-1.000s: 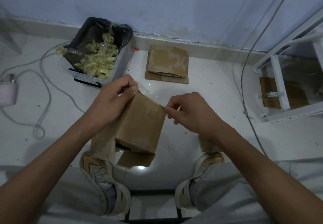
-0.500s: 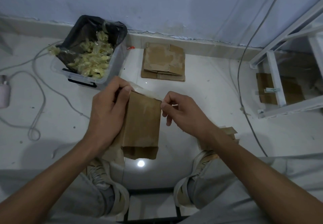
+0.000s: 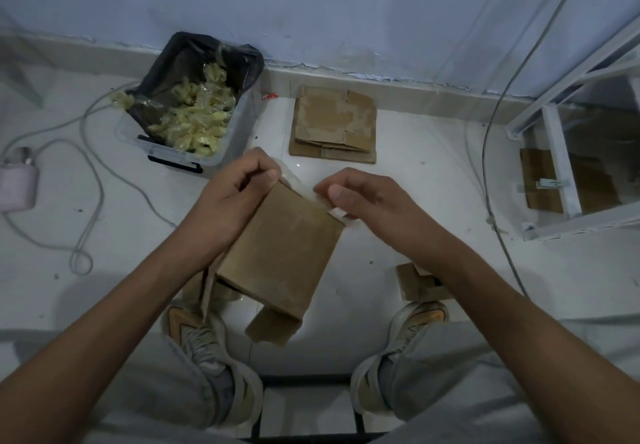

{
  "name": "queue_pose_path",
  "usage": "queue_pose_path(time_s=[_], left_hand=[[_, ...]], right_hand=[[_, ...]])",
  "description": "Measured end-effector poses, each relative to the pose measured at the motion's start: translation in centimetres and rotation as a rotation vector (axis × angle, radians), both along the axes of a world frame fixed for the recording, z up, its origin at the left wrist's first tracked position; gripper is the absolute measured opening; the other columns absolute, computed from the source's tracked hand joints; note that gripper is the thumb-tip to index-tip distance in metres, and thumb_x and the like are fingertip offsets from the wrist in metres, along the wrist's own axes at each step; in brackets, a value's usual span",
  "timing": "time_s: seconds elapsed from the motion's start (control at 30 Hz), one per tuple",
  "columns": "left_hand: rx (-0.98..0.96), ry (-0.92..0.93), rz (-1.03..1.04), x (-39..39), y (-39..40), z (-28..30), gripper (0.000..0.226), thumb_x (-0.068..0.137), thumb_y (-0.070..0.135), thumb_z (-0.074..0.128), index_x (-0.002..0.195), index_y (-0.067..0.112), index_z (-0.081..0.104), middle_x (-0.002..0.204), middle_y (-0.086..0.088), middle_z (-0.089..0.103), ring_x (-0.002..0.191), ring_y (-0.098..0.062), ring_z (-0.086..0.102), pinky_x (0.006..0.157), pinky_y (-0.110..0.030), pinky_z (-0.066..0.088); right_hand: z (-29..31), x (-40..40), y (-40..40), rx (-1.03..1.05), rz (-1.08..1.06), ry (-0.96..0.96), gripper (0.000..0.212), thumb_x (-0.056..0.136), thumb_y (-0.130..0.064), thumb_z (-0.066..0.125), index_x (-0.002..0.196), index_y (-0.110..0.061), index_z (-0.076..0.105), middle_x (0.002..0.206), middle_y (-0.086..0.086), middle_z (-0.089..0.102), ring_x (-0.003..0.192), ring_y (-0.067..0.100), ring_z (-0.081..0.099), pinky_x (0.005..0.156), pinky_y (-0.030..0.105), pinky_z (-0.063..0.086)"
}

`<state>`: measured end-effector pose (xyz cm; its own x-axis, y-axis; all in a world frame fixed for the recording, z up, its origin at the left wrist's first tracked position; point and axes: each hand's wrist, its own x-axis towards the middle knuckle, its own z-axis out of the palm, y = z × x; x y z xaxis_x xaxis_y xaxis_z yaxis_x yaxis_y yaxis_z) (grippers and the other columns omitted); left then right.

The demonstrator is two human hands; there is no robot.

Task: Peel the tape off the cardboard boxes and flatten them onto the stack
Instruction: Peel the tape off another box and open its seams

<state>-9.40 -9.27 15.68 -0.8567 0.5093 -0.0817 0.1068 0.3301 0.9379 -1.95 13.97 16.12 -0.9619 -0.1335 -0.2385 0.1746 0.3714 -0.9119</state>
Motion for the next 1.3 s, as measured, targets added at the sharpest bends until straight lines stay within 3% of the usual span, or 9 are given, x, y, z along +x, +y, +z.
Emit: queue_pose_path(time_s=[0.27, 0.4, 0.53, 0.73, 0.87, 0.93, 1.0, 1.1, 1.3], left_hand=[[0.02, -0.095, -0.071, 2.3, 1.3, -0.5, 0.017, 0.105, 0.018, 0.056, 0.098, 0.009, 0.069, 0.095, -0.002, 0.07, 0.089, -0.009, 0.066, 0.079, -0.014, 0.049], [-0.187, -0.137, 0.006, 2.2, 1.5, -1.6, 0.039, 0.093, 0.065, 0.056, 0.121, 0.039, 0.06, 0.123, 0.027, 0.063, 0.11, 0.003, 0.06, 0.09, -0.023, 0.047], [-0.6, -0.087, -0.053, 3.5, 2.4, -2.4, 0.104, 0.068, 0.083, 0.064, 0.153, 0.035, 0.029, 0.148, 0.011, 0.042, 0.122, -0.013, 0.048, 0.095, -0.036, 0.047], [-0.772, 0.2, -0.108, 4.9, 2.1, -4.7, 0.094, 0.079, 0.075, 0.065, 0.152, 0.025, 0.032, 0.152, 0.001, 0.048, 0.131, -0.021, 0.055, 0.106, -0.046, 0.051], [-0.803, 0.288, -0.205, 5.4, 2.4, -5.4, 0.098, 0.093, 0.068, 0.052, 0.165, 0.017, 0.009, 0.173, -0.003, 0.011, 0.159, -0.02, 0.012, 0.128, -0.045, 0.014], [-0.763, 0.323, -0.234, 5.5, 2.2, -5.9, 0.101, 0.092, 0.067, 0.044, 0.164, 0.013, -0.001, 0.173, -0.003, -0.001, 0.16, -0.019, -0.001, 0.13, -0.047, 0.009], [-0.693, 0.361, -0.222, 5.4, 1.9, -6.2, 0.101, 0.091, 0.065, 0.043, 0.164, 0.012, -0.001, 0.173, -0.003, -0.002, 0.16, -0.021, -0.001, 0.128, -0.052, 0.016], [-0.625, 0.383, -0.191, 4.9, 1.6, -6.0, 0.1, 0.092, 0.06, 0.05, 0.164, 0.012, 0.002, 0.173, -0.001, -0.001, 0.16, -0.02, -0.001, 0.128, -0.052, 0.014], [-0.504, 0.437, -0.151, 4.5, 1.4, -5.8, 0.097, 0.093, 0.057, 0.058, 0.165, 0.017, 0.008, 0.174, 0.006, 0.002, 0.16, -0.014, 0.001, 0.128, -0.047, 0.012]], right_hand=[[-2.3, 0.8, -2.1, 0.168, -0.085, 0.217, 0.015, 0.105, -0.029, 0.063, 0.1, -0.025, 0.076, 0.096, -0.013, 0.071, 0.095, 0.01, 0.067, 0.079, 0.028, 0.058], [-3.0, 0.9, -2.1, 0.274, -0.205, 0.237, 0.017, 0.105, -0.035, 0.06, 0.1, -0.029, 0.075, 0.094, -0.018, 0.07, 0.091, 0.005, 0.066, 0.082, 0.029, 0.06], [-3.1, 1.3, -2.3, 0.301, -0.306, 0.193, 0.015, 0.105, -0.034, 0.062, 0.098, -0.031, 0.075, 0.093, -0.019, 0.072, 0.088, 0.003, 0.067, 0.082, 0.024, 0.059], [-4.1, 1.9, -3.7, 0.311, -0.202, 0.088, 0.011, 0.104, -0.03, 0.062, 0.098, -0.027, 0.071, 0.096, -0.013, 0.071, 0.089, 0.007, 0.066, 0.082, 0.024, 0.058], [-4.2, 1.7, -3.6, 0.392, -0.115, 0.139, 0.018, 0.102, -0.041, 0.061, 0.092, -0.027, 0.066, 0.086, -0.013, 0.068, 0.081, 0.009, 0.066, 0.077, 0.028, 0.06], [-4.2, 1.6, -3.5, 0.423, -0.065, 0.186, 0.029, 0.1, -0.051, 0.056, 0.088, -0.026, 0.063, 0.082, -0.013, 0.066, 0.076, 0.009, 0.065, 0.075, 0.033, 0.06], [-4.2, 1.3, -3.2, 0.314, -0.065, 0.202, 0.029, 0.102, -0.043, 0.056, 0.085, -0.02, 0.063, 0.079, -0.008, 0.066, 0.076, 0.012, 0.066, 0.073, 0.038, 0.061], [-3.5, 0.8, -2.1, -0.046, -0.2, -0.029, 0.027, 0.107, -0.022, 0.057, 0.087, -0.006, 0.063, 0.086, 0.01, 0.072, 0.083, 0.019, 0.071, 0.07, 0.03, 0.061], [-2.5, 0.9, -1.4, -0.414, -0.359, -0.319, 0.033, 0.109, -0.027, 0.053, 0.095, 0.001, 0.064, 0.094, 0.008, 0.075, 0.09, 0.017, 0.072, 0.076, 0.025, 0.058]])
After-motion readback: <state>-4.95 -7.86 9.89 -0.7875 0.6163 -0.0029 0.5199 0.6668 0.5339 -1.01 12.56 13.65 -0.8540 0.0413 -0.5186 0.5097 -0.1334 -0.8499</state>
